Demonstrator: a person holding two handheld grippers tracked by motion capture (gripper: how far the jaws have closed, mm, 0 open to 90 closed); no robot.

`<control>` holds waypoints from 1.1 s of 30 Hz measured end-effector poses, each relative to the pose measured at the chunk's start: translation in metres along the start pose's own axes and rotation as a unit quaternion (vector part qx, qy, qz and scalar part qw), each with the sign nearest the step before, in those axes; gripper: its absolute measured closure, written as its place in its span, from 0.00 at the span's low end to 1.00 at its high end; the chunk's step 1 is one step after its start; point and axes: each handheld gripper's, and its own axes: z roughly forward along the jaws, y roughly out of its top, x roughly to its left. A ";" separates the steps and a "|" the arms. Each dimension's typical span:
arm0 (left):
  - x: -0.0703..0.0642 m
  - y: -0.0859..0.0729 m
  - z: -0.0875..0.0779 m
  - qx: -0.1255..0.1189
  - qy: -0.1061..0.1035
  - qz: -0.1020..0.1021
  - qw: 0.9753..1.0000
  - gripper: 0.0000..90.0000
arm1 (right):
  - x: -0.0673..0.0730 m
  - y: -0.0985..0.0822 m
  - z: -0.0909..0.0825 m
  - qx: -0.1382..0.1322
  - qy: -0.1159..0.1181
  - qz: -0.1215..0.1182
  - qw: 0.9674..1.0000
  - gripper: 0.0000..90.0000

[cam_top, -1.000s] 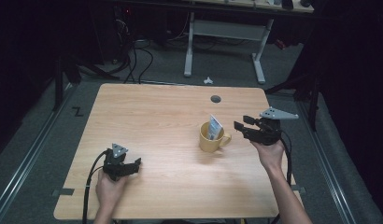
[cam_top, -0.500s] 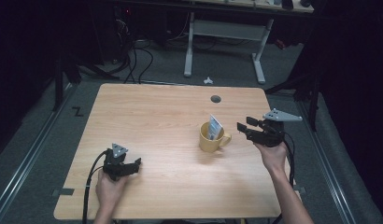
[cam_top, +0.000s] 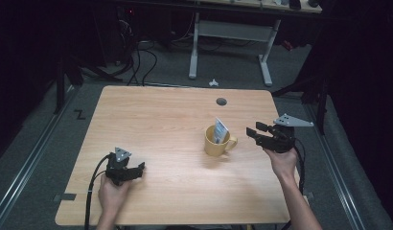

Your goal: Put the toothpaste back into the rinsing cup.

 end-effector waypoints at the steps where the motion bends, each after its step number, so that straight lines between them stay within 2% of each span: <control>1: 0.000 0.000 0.000 0.000 0.000 0.000 1.000 0.25 | 0.000 -0.001 0.000 0.001 -0.001 0.002 1.000 0.53; 11: 0.000 0.000 0.000 0.000 0.000 0.000 1.000 0.25 | -0.004 -0.009 -0.001 0.001 -0.003 0.010 1.000 0.53; 15: 0.000 0.000 0.000 0.000 0.000 0.000 1.000 0.25 | -0.004 -0.012 0.003 0.010 -0.010 0.004 1.000 0.53; 33: 0.000 0.000 0.000 0.000 0.000 0.000 1.000 0.25 | -0.008 -0.029 0.009 0.018 -0.004 0.020 1.000 0.54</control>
